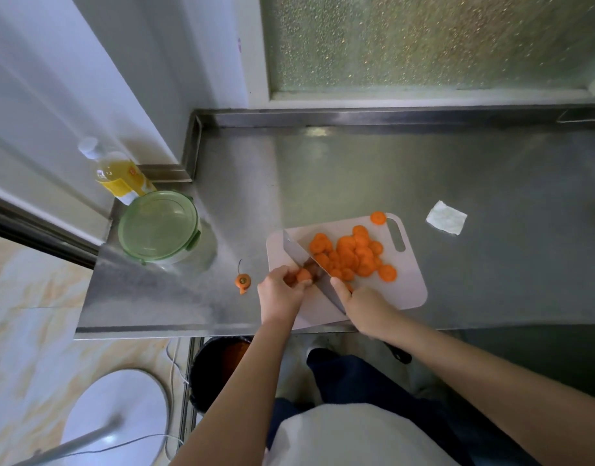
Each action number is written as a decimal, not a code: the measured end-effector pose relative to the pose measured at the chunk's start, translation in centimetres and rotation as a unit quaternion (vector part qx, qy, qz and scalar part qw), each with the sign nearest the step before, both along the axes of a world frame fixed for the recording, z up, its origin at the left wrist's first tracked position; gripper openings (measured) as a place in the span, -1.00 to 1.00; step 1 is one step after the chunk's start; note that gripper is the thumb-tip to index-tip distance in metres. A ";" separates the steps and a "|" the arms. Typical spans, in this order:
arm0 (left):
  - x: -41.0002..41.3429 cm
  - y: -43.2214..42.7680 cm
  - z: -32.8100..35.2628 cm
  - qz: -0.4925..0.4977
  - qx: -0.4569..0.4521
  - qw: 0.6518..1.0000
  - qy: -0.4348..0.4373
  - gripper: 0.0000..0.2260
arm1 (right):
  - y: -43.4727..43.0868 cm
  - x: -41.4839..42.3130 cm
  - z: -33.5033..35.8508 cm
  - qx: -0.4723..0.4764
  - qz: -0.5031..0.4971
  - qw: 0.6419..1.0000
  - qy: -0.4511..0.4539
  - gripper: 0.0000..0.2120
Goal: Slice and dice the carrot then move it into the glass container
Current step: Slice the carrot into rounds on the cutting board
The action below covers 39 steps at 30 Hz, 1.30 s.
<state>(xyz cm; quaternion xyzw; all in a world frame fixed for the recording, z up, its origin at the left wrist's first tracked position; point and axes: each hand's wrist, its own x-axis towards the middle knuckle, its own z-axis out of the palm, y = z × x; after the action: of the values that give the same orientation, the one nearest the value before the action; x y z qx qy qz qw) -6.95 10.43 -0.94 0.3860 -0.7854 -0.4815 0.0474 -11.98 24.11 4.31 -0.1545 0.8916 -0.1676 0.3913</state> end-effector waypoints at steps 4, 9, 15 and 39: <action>0.0 -0.2 0.3 -0.007 -0.001 1.000 -0.009 -0.91 | -1.7 0.0 -0.9 0.008 -0.040 0.999 0.014 -0.44; 0.0 -0.6 1.0 -0.024 0.016 1.000 -0.007 -0.88 | -2.2 0.4 -2.6 -0.111 -0.128 0.985 -0.045 -0.30; 0.1 -0.6 1.2 -0.025 0.017 1.000 0.000 -0.82 | -2.6 -0.4 -3.3 -0.020 -0.090 0.996 0.016 -0.54; 0.3 -1.5 -0.2 -0.079 0.004 0.997 0.002 -0.83 | -0.7 -2.0 -4.0 -0.149 -0.260 0.952 -0.062 -0.39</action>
<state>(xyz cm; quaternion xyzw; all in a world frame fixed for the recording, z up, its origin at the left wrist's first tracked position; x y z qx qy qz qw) -6.63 8.90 -1.12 0.3225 -0.8112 -0.4876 0.0093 -13.93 23.44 0.29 0.0366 0.8400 -0.4034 0.3609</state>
